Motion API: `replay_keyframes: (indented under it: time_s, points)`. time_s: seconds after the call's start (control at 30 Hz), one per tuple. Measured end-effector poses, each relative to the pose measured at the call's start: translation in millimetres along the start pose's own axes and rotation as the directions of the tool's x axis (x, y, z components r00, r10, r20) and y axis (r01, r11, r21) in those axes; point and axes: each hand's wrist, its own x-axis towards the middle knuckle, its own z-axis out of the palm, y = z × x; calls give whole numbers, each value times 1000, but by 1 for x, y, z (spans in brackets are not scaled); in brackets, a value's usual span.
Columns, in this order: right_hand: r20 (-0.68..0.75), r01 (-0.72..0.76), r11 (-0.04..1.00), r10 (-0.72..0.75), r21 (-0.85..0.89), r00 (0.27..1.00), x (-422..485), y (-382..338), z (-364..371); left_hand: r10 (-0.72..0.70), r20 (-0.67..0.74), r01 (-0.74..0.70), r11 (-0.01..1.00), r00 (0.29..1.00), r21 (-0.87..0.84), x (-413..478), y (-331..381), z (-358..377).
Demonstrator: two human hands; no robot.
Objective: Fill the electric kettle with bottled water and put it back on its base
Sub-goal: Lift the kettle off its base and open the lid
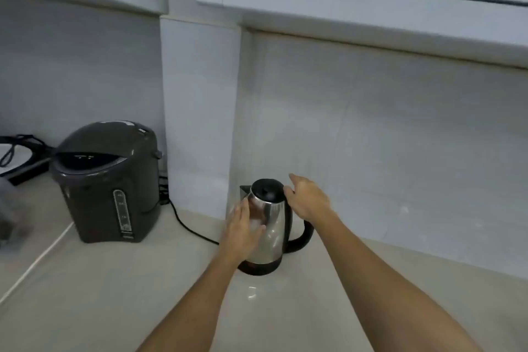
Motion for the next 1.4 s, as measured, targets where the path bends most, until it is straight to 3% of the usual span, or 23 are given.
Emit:
replay_keyframes:
  time_s: [0.4,0.67,1.03,1.27,1.4]
  points:
    - [59,-155,988,156,-21,986,33,-25,38,17,-66,-19,999,998,-41,7,-12,27]
    - [-38,-225,973,223,-51,974,49,-32,52,-7,-57,5,1000,998,-27,11,-16,32]
    - [-160,-239,967,250,83,955,53,-26,60,14,-59,-15,1000,998,-18,9,-19,34]
    - [-142,-228,974,225,-6,964,56,-27,58,8,-42,-9,1000,999,-6,6,-20,32]
    - [-104,-195,972,209,128,972,60,-19,41,14,-37,-14,1000,999,-9,5,-19,31]
